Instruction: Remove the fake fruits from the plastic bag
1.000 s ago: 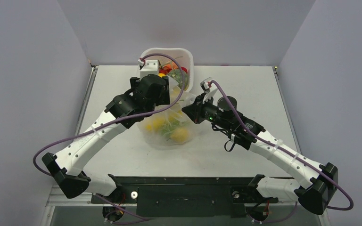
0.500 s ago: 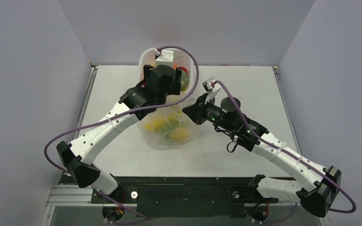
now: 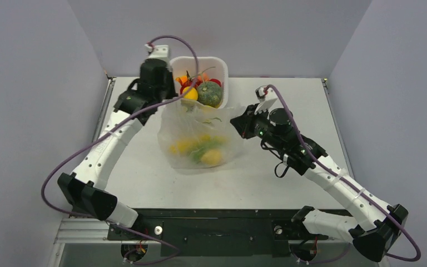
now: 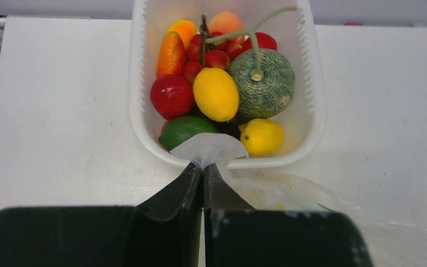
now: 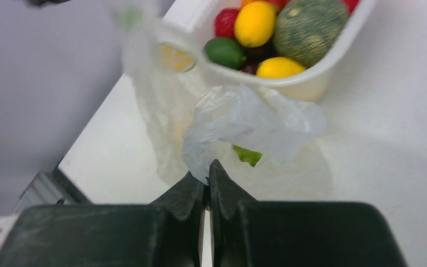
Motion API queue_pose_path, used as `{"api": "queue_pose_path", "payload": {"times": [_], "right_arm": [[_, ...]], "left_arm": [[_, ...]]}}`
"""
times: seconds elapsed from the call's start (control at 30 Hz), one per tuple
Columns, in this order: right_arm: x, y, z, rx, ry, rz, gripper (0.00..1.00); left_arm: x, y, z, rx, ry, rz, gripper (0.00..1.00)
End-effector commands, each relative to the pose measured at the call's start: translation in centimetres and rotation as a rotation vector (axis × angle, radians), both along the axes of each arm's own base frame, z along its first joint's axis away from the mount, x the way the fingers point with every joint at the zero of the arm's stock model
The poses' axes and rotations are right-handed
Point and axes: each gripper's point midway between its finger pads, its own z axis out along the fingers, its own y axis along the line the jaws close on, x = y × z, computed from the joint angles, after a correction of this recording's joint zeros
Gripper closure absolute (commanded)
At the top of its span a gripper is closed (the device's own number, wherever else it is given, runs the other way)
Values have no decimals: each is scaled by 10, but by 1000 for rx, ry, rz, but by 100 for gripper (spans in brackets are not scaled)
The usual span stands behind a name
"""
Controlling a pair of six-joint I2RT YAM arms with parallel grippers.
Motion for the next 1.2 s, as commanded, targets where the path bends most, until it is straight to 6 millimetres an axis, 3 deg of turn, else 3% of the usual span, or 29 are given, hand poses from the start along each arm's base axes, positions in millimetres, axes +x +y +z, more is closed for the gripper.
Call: {"api": "queue_pose_path", "payload": {"times": [0.0,0.03,0.07,0.13,0.27,0.3,0.37,0.43,0.5,0.53,0.57,0.63,0.67,0.7,0.73,0.77,0.8,0.83,0.87,0.9,1.07,1.17], "right_arm": [[40,-39,39,109,46,-181,100],[49,-46,47,140,60,-174,100],[53,-48,53,181,84,-174,100],[66,-60,71,271,125,-177,100],[95,-91,114,544,158,-140,100],[93,-92,120,599,179,-117,100],[102,-103,121,616,170,-137,100],[109,-107,104,576,191,-163,100],[113,-108,72,484,244,-200,100],[109,-104,48,445,302,-210,100],[109,-105,36,400,298,-227,100],[99,-103,-1,326,340,-241,100],[92,-103,-25,278,366,-249,100],[89,-105,-35,254,377,-255,100],[84,-111,-58,193,401,-280,100],[83,-116,-67,158,408,-301,100],[77,-124,-82,69,414,-336,100],[68,-121,-90,4,428,-334,100],[70,-131,-93,-81,390,-379,100],[61,-127,-97,-139,396,-366,100],[60,-135,-98,-302,339,-417,97],[64,-148,-87,-362,304,-485,91]], "left_arm": [[-20,18,70,-415,-94,-247,100],[-15,33,77,-506,-98,-244,100],[-24,19,88,-593,-110,-395,100],[-30,20,111,-819,-110,-514,100],[-43,51,149,-1047,-200,-679,100],[-47,53,152,-1060,-208,-710,100],[-56,60,161,-1084,-243,-751,100],[-64,62,162,-1088,-252,-770,100],[-72,59,148,-1075,-231,-769,100],[-71,58,124,-1081,-190,-738,100],[-82,55,119,-1063,-185,-746,100],[-92,50,61,-1080,-43,-677,100],[-105,48,54,-1018,-63,-688,100],[-109,48,20,-1008,9,-633,100],[-122,47,17,-979,-4,-619,100],[-128,48,-14,-960,67,-571,100],[-139,48,-16,-932,51,-558,100],[-147,48,-38,-932,116,-521,100],[-157,46,-39,-920,111,-526,100],[-163,46,-51,-934,152,-509,100],[-187,41,-63,-966,171,-512,100],[-194,38,-71,-987,188,-516,100]]}}
